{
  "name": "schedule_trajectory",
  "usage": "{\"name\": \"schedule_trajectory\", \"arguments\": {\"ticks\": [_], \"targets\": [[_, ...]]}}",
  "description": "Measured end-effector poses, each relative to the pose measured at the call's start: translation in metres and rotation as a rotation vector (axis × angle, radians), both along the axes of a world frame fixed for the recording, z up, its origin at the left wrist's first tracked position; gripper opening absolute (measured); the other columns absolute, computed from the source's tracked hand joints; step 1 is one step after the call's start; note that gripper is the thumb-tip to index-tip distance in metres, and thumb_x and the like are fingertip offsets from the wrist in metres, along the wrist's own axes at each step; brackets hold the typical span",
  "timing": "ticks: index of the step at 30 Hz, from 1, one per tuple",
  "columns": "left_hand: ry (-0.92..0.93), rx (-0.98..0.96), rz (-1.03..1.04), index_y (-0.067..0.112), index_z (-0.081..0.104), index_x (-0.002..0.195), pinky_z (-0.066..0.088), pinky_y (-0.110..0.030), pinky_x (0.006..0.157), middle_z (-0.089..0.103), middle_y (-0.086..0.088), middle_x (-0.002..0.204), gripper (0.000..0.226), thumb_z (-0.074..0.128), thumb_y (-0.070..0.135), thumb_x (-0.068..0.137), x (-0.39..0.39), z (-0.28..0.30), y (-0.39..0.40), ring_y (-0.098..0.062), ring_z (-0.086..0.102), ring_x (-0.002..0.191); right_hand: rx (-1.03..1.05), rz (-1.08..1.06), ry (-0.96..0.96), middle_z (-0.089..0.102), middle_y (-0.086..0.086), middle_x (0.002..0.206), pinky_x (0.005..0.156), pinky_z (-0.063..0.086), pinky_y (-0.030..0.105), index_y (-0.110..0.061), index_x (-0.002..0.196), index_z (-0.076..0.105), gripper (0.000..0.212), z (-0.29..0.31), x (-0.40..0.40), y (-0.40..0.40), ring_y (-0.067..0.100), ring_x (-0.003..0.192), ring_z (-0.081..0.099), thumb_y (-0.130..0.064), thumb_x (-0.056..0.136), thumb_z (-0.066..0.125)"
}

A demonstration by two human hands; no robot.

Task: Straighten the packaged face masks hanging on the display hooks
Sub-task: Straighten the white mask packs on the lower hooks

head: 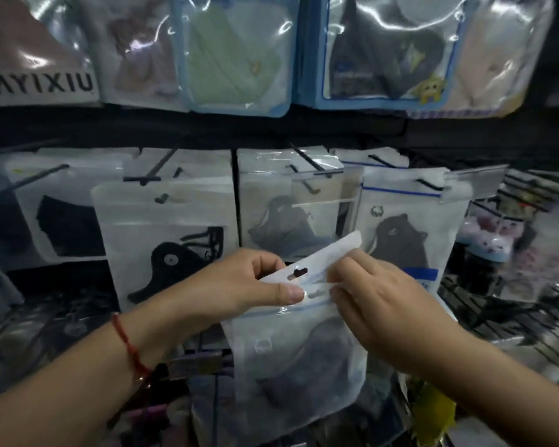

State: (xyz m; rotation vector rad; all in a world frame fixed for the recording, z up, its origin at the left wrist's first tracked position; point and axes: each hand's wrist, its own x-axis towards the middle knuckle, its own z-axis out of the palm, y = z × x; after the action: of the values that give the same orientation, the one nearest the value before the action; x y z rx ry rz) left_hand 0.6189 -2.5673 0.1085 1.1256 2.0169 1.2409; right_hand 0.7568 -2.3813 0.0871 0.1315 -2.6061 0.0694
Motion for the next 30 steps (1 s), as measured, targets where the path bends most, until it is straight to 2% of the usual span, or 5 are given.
{"name": "schedule_trajectory", "arguments": {"ticks": [6, 10, 16, 20, 30], "targets": [[-0.052, 0.033, 0.034, 0.015, 0.075, 0.088, 0.049, -0.021, 0.071, 0.073, 0.002, 0.085, 0.019, 0.072, 0.035, 0.086, -0.011, 0.014, 0.000, -0.009, 0.066, 0.078, -0.007, -0.030, 0.029, 0.049, -0.010, 0.093, 0.066, 0.048, 0.031, -0.025, 0.097, 0.063, 0.029, 0.011, -0.001, 0.003, 0.014, 0.076, 0.053, -0.044, 0.096, 0.040], [-0.212, 0.041, 0.132, 0.022, 0.081, 0.085, 0.055, -0.022, 0.065, 0.078, -0.002, 0.091, 0.024, 0.061, 0.010, 0.092, -0.023, 0.024, -0.001, -0.012, 0.072, 0.075, -0.004, -0.094, 0.155, 0.055, 0.002, 0.125, 0.088, 0.045, 0.035, -0.022, 0.095, 0.066, 0.020, 0.017, -0.009, 0.010, 0.019, 0.107, 0.051, -0.035, 0.096, 0.050], [0.253, -0.011, 0.059, 0.048, 0.071, 0.087, 0.049, -0.018, 0.082, 0.072, 0.030, 0.094, 0.023, 0.063, 0.029, 0.096, -0.037, 0.027, 0.002, 0.011, 0.065, 0.091, 0.000, -0.037, 0.126, 0.031, 0.004, 0.158, 0.116, 0.023, 0.034, -0.023, 0.097, 0.064, 0.017, 0.016, -0.022, 0.022, 0.011, 0.147, 0.017, -0.034, 0.098, 0.051], [0.475, 0.111, 0.056, 0.054, 0.069, 0.107, 0.041, -0.003, 0.085, 0.063, 0.042, 0.105, 0.024, 0.069, 0.034, 0.092, -0.039, 0.030, 0.008, 0.023, 0.054, 0.106, 0.080, 0.021, 0.199, 0.033, 0.012, 0.156, 0.117, 0.027, 0.039, -0.015, 0.095, 0.065, 0.024, 0.021, -0.016, 0.020, 0.025, 0.147, 0.025, -0.031, 0.099, 0.047], [0.888, 0.407, -0.020, 0.031, 0.066, 0.129, 0.044, -0.012, 0.069, 0.062, 0.020, 0.086, 0.035, 0.063, 0.016, 0.097, -0.049, 0.040, 0.032, -0.001, 0.061, 0.082, 0.308, 0.022, 0.152, 0.017, 0.013, 0.162, 0.118, 0.021, 0.047, -0.016, 0.089, 0.061, 0.025, 0.054, -0.010, 0.028, 0.029, 0.150, 0.012, -0.030, 0.099, 0.044]]}}
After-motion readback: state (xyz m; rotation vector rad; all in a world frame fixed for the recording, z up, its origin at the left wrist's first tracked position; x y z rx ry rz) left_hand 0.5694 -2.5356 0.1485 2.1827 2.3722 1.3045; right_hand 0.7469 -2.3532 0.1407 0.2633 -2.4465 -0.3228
